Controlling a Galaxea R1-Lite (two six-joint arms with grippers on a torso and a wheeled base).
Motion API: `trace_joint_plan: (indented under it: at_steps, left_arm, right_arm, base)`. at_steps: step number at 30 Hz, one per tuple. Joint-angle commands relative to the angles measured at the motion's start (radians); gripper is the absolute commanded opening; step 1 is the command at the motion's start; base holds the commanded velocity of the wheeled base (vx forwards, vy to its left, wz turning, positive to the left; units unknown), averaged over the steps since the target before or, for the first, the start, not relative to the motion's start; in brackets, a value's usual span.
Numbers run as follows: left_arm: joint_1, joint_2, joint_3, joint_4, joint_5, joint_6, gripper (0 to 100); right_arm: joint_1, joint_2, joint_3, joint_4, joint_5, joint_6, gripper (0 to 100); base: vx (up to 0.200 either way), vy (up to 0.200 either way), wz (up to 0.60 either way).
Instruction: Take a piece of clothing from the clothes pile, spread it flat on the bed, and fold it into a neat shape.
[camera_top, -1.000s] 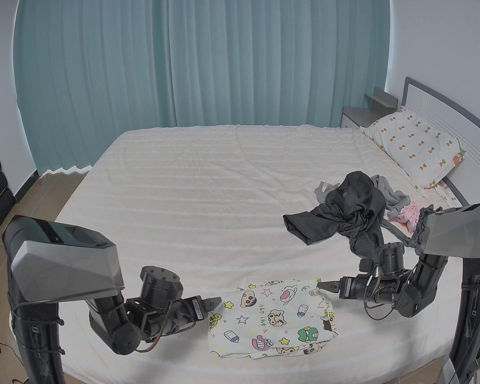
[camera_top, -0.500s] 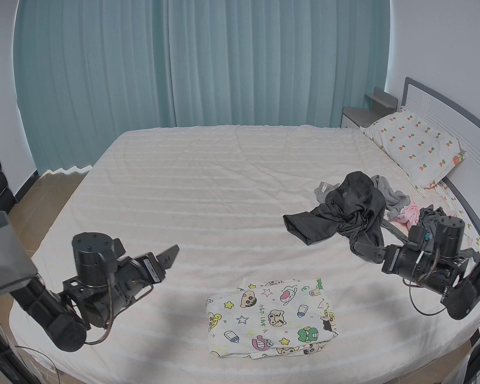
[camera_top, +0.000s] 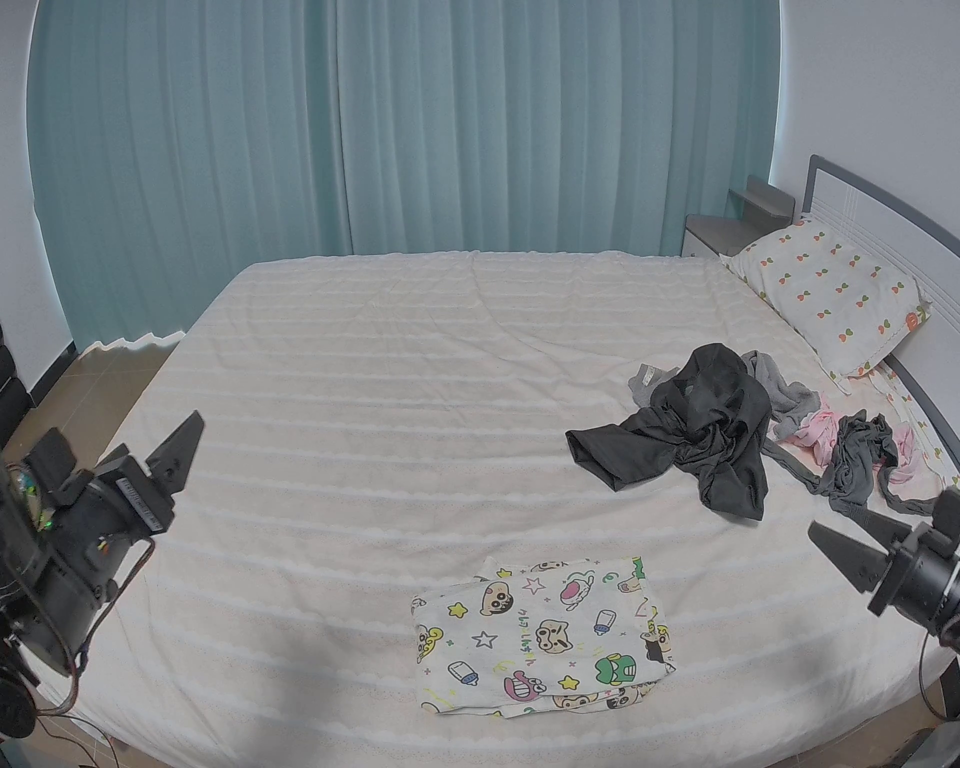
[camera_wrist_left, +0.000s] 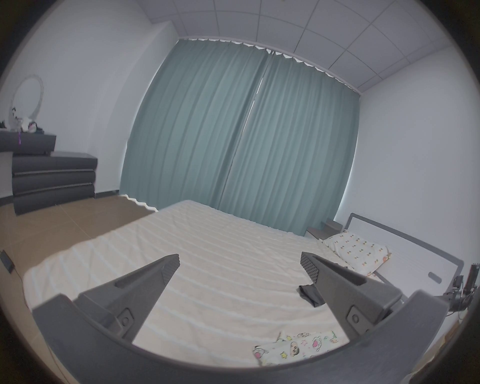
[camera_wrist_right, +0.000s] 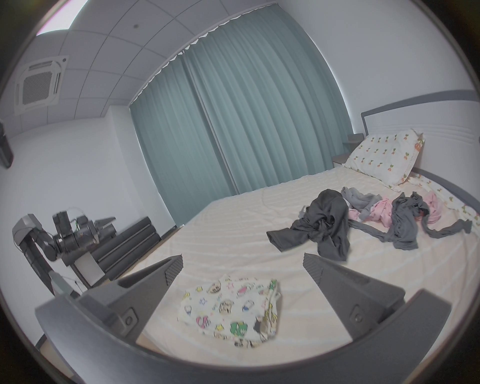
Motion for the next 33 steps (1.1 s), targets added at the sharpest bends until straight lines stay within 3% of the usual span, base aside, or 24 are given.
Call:
trace_joint_plan:
  at_steps: [1,6,11,16,19,20,21,22,26,29,30,31,33]
  left_arm:
    - [0.014,-0.440,0.026,0.293,0.138,0.121,100]
    - [0.155,-0.627,0.029,0.407,0.155,0.205,100]
    - [0.281,-0.823,0.029,0.513,0.152,0.333,100]
    - [0.382,-0.986,0.031,0.629,0.147,0.360,100]
    - [0.414,-1.064,0.034,0.704,0.129,0.368,100]
    - [0.414,-1.064,0.034,0.704,0.129,0.368,100]
    - [0.420,-1.123,0.040,0.761,0.107,0.366,100]
    - [0.422,-1.143,0.052,0.778,0.106,0.360,100]
    - [0.422,-1.139,0.106,0.750,0.104,0.340,100]
    - [0.422,-1.141,0.186,0.695,0.054,0.336,100]
    - [0.422,-1.139,0.221,0.678,0.003,0.336,100]
    - [0.422,-1.139,0.241,0.686,-0.054,0.331,100]
    - [0.422,-1.139,0.241,0.734,-0.093,0.308,100]
  right_arm:
    - [-0.050,-0.475,-0.035,0.400,-0.037,-0.145,100]
    - [-0.081,-0.700,-0.106,0.712,-0.079,-0.183,100]
    - [-0.092,-0.917,-0.103,0.884,-0.082,-0.246,100]
    - [-0.185,-1.021,-0.052,0.853,-0.136,-0.349,100]
    - [-0.184,-1.021,0.026,0.801,-0.189,-0.439,100]
    - [-0.184,-1.021,0.026,0.801,-0.189,-0.439,100]
    - [-0.184,-1.023,0.049,0.726,-0.252,-0.419,100]
    - [-0.184,-1.023,0.052,0.718,-0.274,-0.398,100]
    - [-0.184,-1.021,0.049,0.736,-0.300,-0.364,100]
    - [-0.184,-1.023,0.045,0.758,-0.329,-0.315,100]
    - [-0.184,-1.021,0.037,0.779,-0.335,-0.307,100]
    - [-0.184,-1.021,0.031,0.795,-0.341,-0.303,100]
    - [-0.184,-1.021,0.031,0.798,-0.353,-0.300,100]
  base:
    - [0.000,0.000,0.00]
    - [0.000,0.000,0.00]
    - [0.000,0.000,0.00]
    - [0.000,0.000,0.00]
    - [0.000,0.000,0.00]
    - [0.000,0.000,0.00]
    - [0.000,0.000,0.00]
    - [0.000,0.000,0.00]
    - [0.000,0.000,0.00]
    - [0.000,0.000,0.00]
    - [0.000,0.000,0.00]
    - [0.000,0.000,0.00]
    - [0.000,0.000,0.00]
